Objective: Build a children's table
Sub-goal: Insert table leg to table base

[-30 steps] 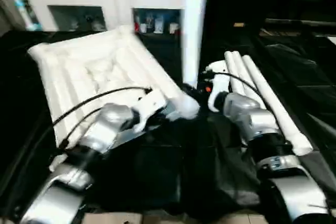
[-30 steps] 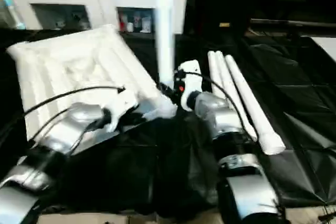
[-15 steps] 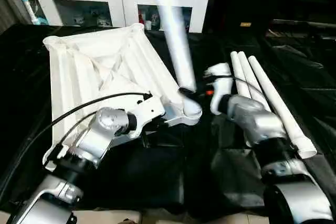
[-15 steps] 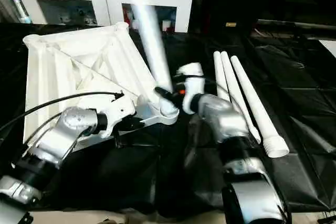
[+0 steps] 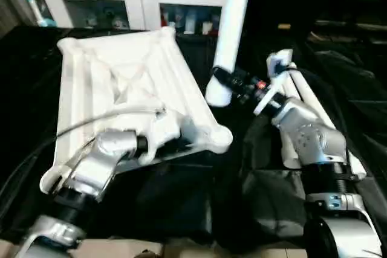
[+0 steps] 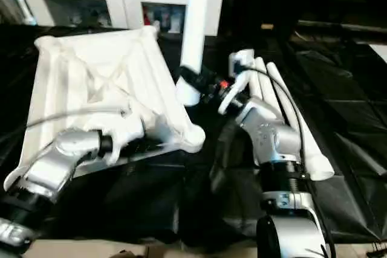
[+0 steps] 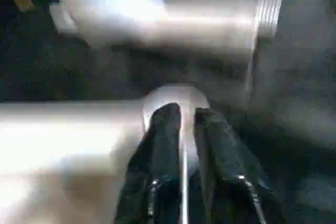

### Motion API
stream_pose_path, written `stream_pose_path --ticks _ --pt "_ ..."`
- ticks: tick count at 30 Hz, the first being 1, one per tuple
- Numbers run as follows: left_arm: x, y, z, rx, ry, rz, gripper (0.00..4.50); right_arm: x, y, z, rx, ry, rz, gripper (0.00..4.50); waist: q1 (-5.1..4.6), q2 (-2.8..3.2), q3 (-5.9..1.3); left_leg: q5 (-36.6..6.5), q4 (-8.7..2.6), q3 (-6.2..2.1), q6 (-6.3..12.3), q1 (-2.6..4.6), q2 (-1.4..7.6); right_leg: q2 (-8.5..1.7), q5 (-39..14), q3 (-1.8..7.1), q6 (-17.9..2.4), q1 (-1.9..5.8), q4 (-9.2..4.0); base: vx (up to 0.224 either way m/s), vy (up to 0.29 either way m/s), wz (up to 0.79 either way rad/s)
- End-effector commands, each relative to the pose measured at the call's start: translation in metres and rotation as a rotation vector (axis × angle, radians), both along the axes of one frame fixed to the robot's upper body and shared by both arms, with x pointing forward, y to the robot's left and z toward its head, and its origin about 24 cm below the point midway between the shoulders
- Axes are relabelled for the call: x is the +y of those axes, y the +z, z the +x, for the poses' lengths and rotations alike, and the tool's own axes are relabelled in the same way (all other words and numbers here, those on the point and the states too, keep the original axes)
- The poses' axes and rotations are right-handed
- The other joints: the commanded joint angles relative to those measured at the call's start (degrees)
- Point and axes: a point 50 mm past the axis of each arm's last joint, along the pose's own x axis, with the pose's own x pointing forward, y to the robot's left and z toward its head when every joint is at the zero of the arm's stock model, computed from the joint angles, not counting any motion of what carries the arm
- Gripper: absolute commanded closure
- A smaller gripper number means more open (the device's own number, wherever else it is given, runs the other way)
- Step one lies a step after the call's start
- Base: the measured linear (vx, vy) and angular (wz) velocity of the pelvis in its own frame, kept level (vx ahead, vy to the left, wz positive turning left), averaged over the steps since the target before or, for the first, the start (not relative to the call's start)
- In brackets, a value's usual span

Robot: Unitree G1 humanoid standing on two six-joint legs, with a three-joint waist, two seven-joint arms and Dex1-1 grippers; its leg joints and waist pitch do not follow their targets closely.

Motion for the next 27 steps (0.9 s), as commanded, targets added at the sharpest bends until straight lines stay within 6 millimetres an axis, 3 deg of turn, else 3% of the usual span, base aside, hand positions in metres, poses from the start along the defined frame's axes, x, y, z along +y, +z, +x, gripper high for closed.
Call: stream_pose_path --ticks 1,2,3,8,14,15,16,17,20,27 --pt "0.009 0.021 0.001 0.000 -0.008 -0.137 3.41 -0.005 0.005 -0.002 -0.043 -0.010 -0.037 2.64 0.15 0.34 -3.96 -3.2 -3.99 -0.91 4.08 1.53 4.24 -5.18 4.7 2.52 -18.2 3.24 -2.34 0.000 0.000 0.00" --pt "0.014 0.040 0.004 -0.010 -0.008 -0.257 3.41 -0.003 0.004 -0.005 -0.060 0.011 -0.071 2.64 0.14 0.32 -3.87 -4.1 -4.06 -0.90 3.30 1.51 4.12 -5.13 3.0 2.55 -17.8 3.27 -2.54 0.000 0.000 0.00" --pt "0.015 0.045 0.005 -0.017 -0.006 -0.292 3.15 -0.002 0.004 -0.007 -0.066 0.021 -0.082 2.64 0.24 0.13 -3.83 -4.3 -4.03 -0.83 2.78 1.51 3.99 -5.08 2.5 2.59 -17.5 3.34 -2.52 0.000 0.000 0.00" --pt "0.007 0.067 0.018 -0.014 0.022 -0.413 2.81 0.006 0.006 -0.017 -0.095 0.099 -0.096 2.64 0.38 0.04 -3.92 -3.4 -3.84 -0.97 3.81 1.23 4.00 -5.04 2.4 2.67 -16.0 3.50 -2.61 0.000 0.000 0.00" --pt "-0.006 0.064 0.028 0.051 0.048 -0.400 2.28 0.013 0.010 -0.026 -0.134 0.163 -0.077 2.64 0.86 0.18 -4.23 -1.3 -3.54 -1.13 4.88 1.17 3.95 -4.98 5.3 2.60 -15.7 3.59 -2.35 0.000 0.000 0.00" --pt "-0.011 0.061 0.031 0.074 0.057 -0.396 2.28 0.015 0.011 -0.029 -0.144 0.177 -0.071 2.64 0.99 0.55 -4.23 -1.3 -3.48 -1.19 4.84 1.20 3.95 -4.99 5.5 2.59 -15.7 3.53 -2.31 0.000 0.000 0.00" --pt "-0.011 0.061 0.031 0.074 0.057 -0.396 2.14 0.015 0.011 -0.029 -0.144 0.177 -0.071 2.64 1.14 0.27 -4.30 -1.1 -3.46 -1.20 4.88 1.21 4.00 -5.04 6.1 2.59 -15.7 3.63 -2.29 0.000 0.000 0.00" --pt "-0.013 0.059 0.032 0.080 0.073 -0.392 2.03 0.016 0.010 -0.030 -0.148 0.181 -0.070 2.64 1.23 0.51 -4.33 -1.1 -3.46 -1.21 4.84 1.23 3.97 -5.01 6.2 2.57 -15.9 3.59 -2.27 0.000 0.000 0.00" --pt "-0.017 0.058 0.031 0.087 0.062 -0.408 1.87 0.017 0.009 -0.032 -0.150 0.182 -0.079 2.64 1.26 0.45 -4.37 -1.8 -3.45 -1.28 4.31 1.15 4.00 -5.03 6.4 2.50 -16.3 3.73 -2.25 0.000 0.000 0.00" --pt "-0.028 0.067 0.006 0.189 -0.194 -0.588 1.37 0.016 -0.003 -0.036 -0.121 0.170 -0.135 2.64 1.36 0.43 -4.23 -3.1 -3.52 -1.27 3.78 1.01 3.99 -5.13 5.3 2.51 -17.0 3.89 -2.24 0.000 0.000 0.00"
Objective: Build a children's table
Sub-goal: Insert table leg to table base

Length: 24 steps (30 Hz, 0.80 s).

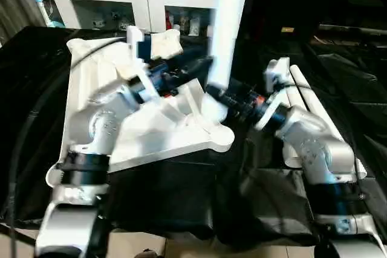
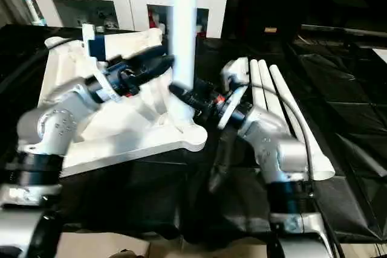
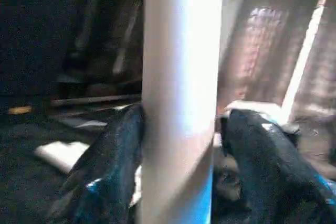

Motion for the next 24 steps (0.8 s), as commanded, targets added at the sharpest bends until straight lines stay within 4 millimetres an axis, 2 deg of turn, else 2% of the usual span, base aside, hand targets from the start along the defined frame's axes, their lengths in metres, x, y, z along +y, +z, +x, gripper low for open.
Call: stream_pose_path --ticks 1,3,4,9,11,12,14,17,18,20,21,22,24 --pt "-0.005 0.005 -0.009 -0.027 -0.088 -0.009 1.37 -0.002 0.004 0.000 -0.022 -0.011 -0.019 2.64 0.22 0.33 -4.22 -3.7 -3.66 -1.18 3.95 0.97 3.82 -4.94 4.7 2.59 -16.9 3.76 -2.95 0.000 0.000 0.00" --pt "-0.005 0.001 -0.011 -0.029 -0.096 0.025 1.07 -0.002 0.003 -0.001 -0.022 -0.009 -0.023 2.65 0.17 0.46 -4.11 -4.5 -3.79 -1.26 3.80 1.06 3.92 -4.93 2.4 2.60 -15.9 3.70 -3.17 0.000 0.000 0.00" --pt "-0.006 -0.003 -0.012 -0.029 -0.097 0.056 1.07 -0.001 0.003 -0.001 -0.023 -0.008 -0.025 2.65 0.19 0.52 -4.12 -4.7 -3.80 -1.27 3.66 1.13 3.95 -4.89 2.0 2.59 -15.7 3.63 -3.19 0.000 0.000 0.00" --pt "-0.007 -0.012 -0.006 -0.034 -0.007 0.148 0.64 0.000 0.002 -0.003 -0.027 -0.001 -0.040 2.65 0.23 0.61 -4.12 -4.8 -3.91 -1.35 2.74 1.18 4.05 -4.86 1.8 2.62 -14.7 3.63 -3.25 0.000 0.000 0.00" --pt "-0.008 -0.016 -0.004 -0.032 0.022 0.189 0.60 0.001 0.000 -0.005 -0.029 0.003 -0.051 2.65 0.23 0.57 -4.13 -4.9 -3.91 -1.39 2.53 1.12 4.00 -4.84 2.2 2.60 -14.5 3.68 -3.21 0.000 0.000 0.00" --pt "-0.007 -0.017 -0.004 -0.029 0.039 0.208 0.84 0.001 0.000 -0.005 -0.031 0.005 -0.056 2.65 0.21 0.53 -4.16 -4.9 -3.90 -1.41 2.49 1.08 3.96 -4.86 2.3 2.60 -14.4 3.76 -3.14 0.000 0.000 0.00" --pt "-0.005 -0.019 0.000 -0.036 0.092 0.232 0.98 0.002 0.000 -0.006 -0.033 0.007 -0.062 2.65 0.19 0.49 -4.16 -4.9 -3.84 -1.38 2.65 1.01 3.91 -4.92 2.3 2.64 -14.4 3.75 -3.26 0.000 0.000 0.00" --pt "-0.002 -0.017 0.003 -0.025 0.121 0.212 1.13 0.001 0.000 -0.005 -0.032 0.006 -0.062 2.65 0.13 0.41 -4.22 -4.6 -3.77 -1.37 2.63 0.96 3.84 -4.95 2.6 2.62 -14.4 3.82 -3.20 0.000 0.000 0.00" --pt "0.001 -0.016 0.005 -0.020 0.136 0.198 1.44 0.001 0.000 -0.005 -0.032 0.006 -0.064 2.65 0.13 0.47 -4.22 -4.6 -3.75 -1.34 2.63 0.96 3.81 -4.90 2.8 2.60 -14.6 3.80 -3.18 0.000 0.000 0.00" --pt "0.003 -0.014 0.004 -0.031 0.137 0.186 1.44 0.001 -0.001 -0.005 -0.033 0.010 -0.069 2.65 0.19 0.54 -4.26 -4.4 -3.75 -1.38 2.66 1.05 3.91 -4.88 3.1 2.56 -14.9 3.72 -3.11 0.000 0.000 0.00" --pt "0.003 -0.014 0.004 -0.032 0.136 0.183 1.52 0.001 -0.001 -0.005 -0.033 0.011 -0.070 2.65 0.24 0.54 -4.25 -4.3 -3.75 -1.38 2.68 1.01 3.90 -4.90 3.4 2.55 -15.0 3.73 -3.06 0.000 0.000 0.00" --pt "0.004 -0.012 0.004 -0.031 0.134 0.168 1.81 0.002 -0.001 -0.005 -0.033 0.013 -0.071 2.65 0.27 0.57 -4.25 -4.5 -3.74 -1.37 2.69 1.02 3.90 -4.91 3.4 2.55 -15.1 3.73 -3.04 0.000 0.000 0.00" --pt "0.006 -0.009 0.003 -0.030 0.129 0.130 1.92 0.002 -0.001 -0.005 -0.033 0.013 -0.076 2.65 0.29 0.55 -4.26 -4.6 -3.71 -1.35 2.73 1.03 3.86 -4.92 3.5 2.53 -15.3 3.74 -3.03 0.000 0.000 0.00"
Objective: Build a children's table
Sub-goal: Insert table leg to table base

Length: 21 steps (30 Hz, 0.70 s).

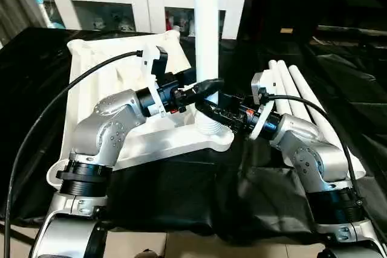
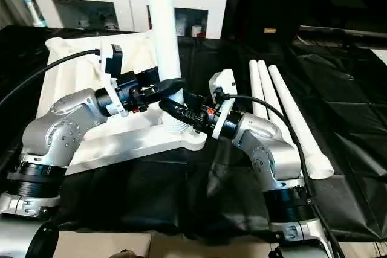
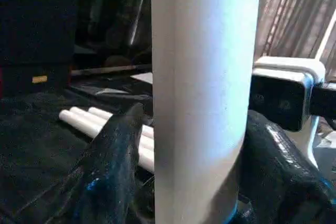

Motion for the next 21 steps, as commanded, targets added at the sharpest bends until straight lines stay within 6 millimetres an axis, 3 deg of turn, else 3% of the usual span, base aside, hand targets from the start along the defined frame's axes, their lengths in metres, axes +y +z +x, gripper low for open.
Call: stream_pose_path --ticks 1,3,10,11,14,21 --pt "0.008 0.010 0.001 -0.021 0.027 -0.049 1.92 -0.001 0.005 -0.001 -0.033 0.008 -0.010 2.65 0.19 0.56 -4.25 -4.8 -3.86 -1.29 2.70 1.01 3.75 -4.96 3.3 2.64 -15.4 3.69 -3.12 0.000 0.000 0.00" --pt "0.009 0.011 0.002 -0.021 0.028 -0.055 2.21 -0.001 0.004 -0.001 -0.033 0.009 -0.014 2.65 0.16 0.57 -4.27 -4.7 -3.85 -1.31 2.78 1.02 3.76 -4.88 3.5 2.63 -15.4 3.68 -3.08 0.000 0.000 0.00" --pt "0.005 0.009 0.001 -0.044 0.011 0.011 2.55 -0.001 0.004 0.000 -0.033 0.004 -0.027 2.65 0.15 0.39 -4.25 -4.7 -3.86 -1.32 2.96 0.99 3.76 -4.94 3.2 2.66 -15.1 3.75 -3.16 0.000 0.000 0.00" --pt "0.005 0.009 0.001 -0.044 0.011 0.011 2.55 -0.001 0.004 0.000 -0.033 0.004 -0.027 2.30 0.19 0.52 -4.27 -4.6 -3.85 -1.32 2.92 1.03 3.79 -4.94 3.1 2.66 -15.1 3.70 -3.12 0.000 0.000 0.00" --pt "0.002 0.009 0.000 -0.061 -0.005 0.043 2.56 -0.001 0.004 0.001 -0.026 0.018 -0.027 1.95 0.18 0.50 -4.30 -4.3 -3.81 -1.32 3.02 1.04 3.80 -4.93 3.7 2.64 -15.1 3.69 -3.04 0.000 0.000 0.00" --pt "-0.006 0.009 -0.006 -0.102 -0.063 0.104 2.57 0.001 0.003 0.002 -0.023 0.038 -0.091 1.45 0.14 0.41 -4.31 -4.1 -3.78 -1.31 3.00 1.06 3.81 -4.94 3.5 2.65 -15.0 3.70 -2.97 0.000 0.000 0.00"
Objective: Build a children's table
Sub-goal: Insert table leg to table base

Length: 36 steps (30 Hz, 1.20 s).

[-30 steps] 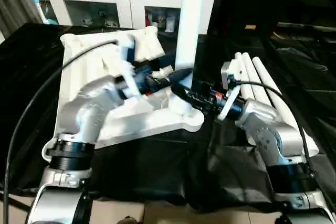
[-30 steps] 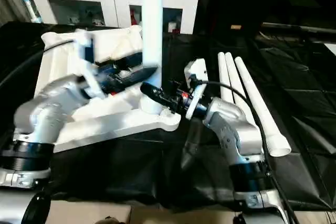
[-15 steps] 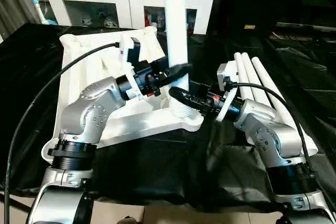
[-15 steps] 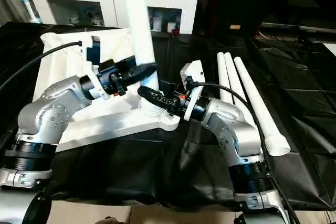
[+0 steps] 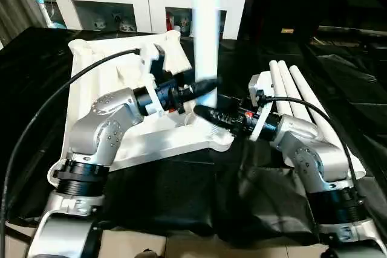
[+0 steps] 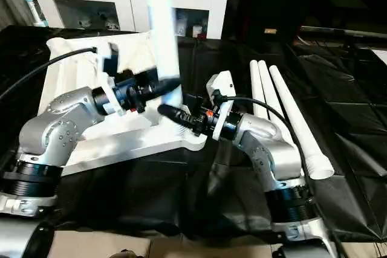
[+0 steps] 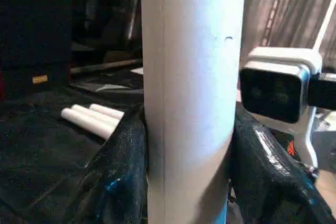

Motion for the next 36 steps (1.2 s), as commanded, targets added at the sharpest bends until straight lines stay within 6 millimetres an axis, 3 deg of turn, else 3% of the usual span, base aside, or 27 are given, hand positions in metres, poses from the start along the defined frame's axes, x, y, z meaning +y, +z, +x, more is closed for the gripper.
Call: stream_pose_path --ticks 1,8,36 --pt "-0.0055 0.0097 -0.0041 -0.057 -0.044 0.016 2.57 0.0011 0.0032 0.0026 -0.012 0.009 -0.036 1.45 0.12 0.42 -4.31 -4.0 -3.80 -1.28 3.02 1.04 3.79 -4.92 3.5 2.66 -15.1 3.70 -3.01 0.000 0.000 0.00" --pt "-0.0078 0.0079 -0.0060 -0.063 -0.068 0.032 2.57 0.0019 0.0014 0.0018 0.015 0.054 -0.077 1.45 0.17 0.03 -4.29 -3.5 -3.69 -1.20 3.56 0.92 3.74 -4.94 3.3 2.69 -15.1 3.80 -2.98 0.000 0.000 0.00" --pt "-0.0092 0.0024 -0.0108 -0.054 -0.142 0.068 2.57 0.0030 -0.0006 -0.0003 0.050 0.098 -0.077 1.45 0.26 0.35 -4.45 -3.4 -3.55 -1.25 3.23 1.01 3.74 -4.90 4.2 2.61 -15.7 3.77 -2.79 0.000 0.000 0.00"
